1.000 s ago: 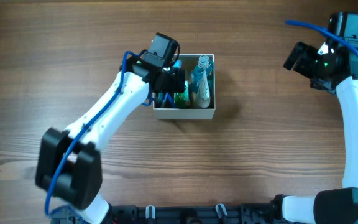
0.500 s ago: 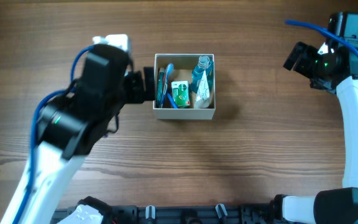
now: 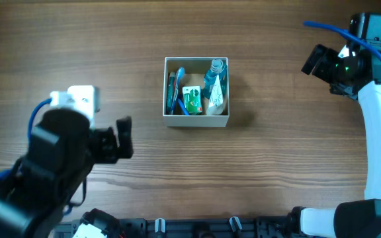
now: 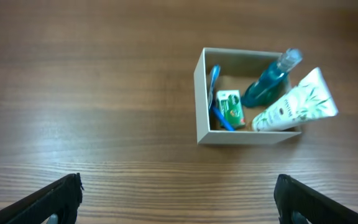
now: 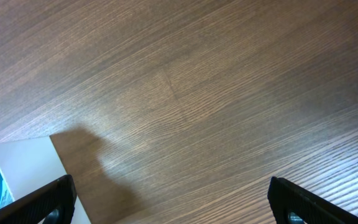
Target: Pack container
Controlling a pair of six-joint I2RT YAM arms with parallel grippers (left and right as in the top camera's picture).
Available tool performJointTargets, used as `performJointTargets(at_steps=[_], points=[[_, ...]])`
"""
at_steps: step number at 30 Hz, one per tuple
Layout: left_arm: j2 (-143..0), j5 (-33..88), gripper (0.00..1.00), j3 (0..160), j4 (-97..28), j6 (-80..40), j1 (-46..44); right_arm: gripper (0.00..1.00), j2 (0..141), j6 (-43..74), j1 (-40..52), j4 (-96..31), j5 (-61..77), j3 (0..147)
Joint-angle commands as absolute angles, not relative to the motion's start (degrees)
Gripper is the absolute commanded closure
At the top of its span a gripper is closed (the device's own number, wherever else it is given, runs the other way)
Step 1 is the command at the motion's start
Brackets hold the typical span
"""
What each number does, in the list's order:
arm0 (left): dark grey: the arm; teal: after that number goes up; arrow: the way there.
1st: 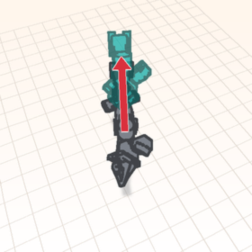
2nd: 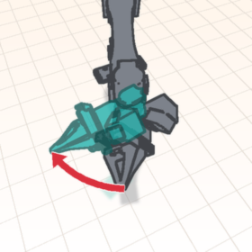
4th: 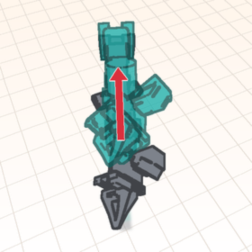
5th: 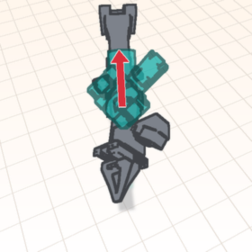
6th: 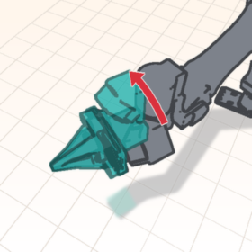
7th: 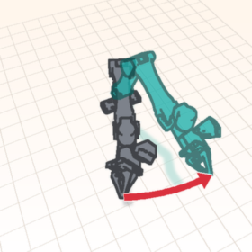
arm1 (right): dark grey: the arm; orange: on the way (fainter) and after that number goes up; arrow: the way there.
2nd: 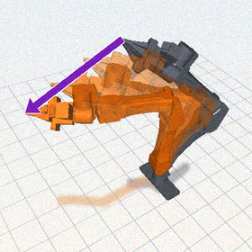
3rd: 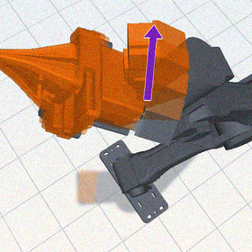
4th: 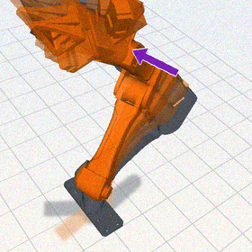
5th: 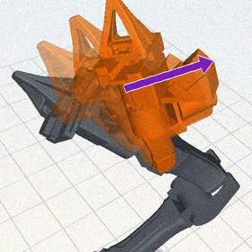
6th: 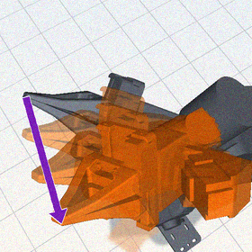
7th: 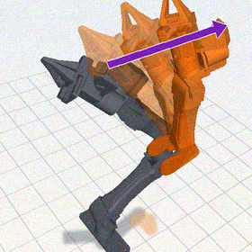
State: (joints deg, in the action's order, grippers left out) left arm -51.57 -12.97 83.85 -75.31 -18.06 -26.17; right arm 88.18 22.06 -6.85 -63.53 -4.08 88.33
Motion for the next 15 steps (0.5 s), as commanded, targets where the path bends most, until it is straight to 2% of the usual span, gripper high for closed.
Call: performJointTargets(at_steps=[1, 5, 11, 15], points=[[-46.54, -18.37, 0.00, 82.61, -74.37, -17.12, -25.41, 0.00, 88.88, 22.55, -6.98, -63.40, -3.79, 88.97], [-41.39, -18.35, 0.00, 76.07, -68.40, -17.12, -19.79, 0.00, 88.88, 22.55, -6.98, -63.42, -3.79, 88.97], [-30.92, -8.56, 0.00, 56.90, -56.21, -16.67, -7.42, 0.00, 88.88, 22.55, -6.98, -63.42, -3.79, 88.97], [-24.91, -4.38, 0.00, 45.74, -50.15, -16.67, -3.97, 0.00, 88.88, 22.55, -6.98, -63.40, -3.79, 88.97]])
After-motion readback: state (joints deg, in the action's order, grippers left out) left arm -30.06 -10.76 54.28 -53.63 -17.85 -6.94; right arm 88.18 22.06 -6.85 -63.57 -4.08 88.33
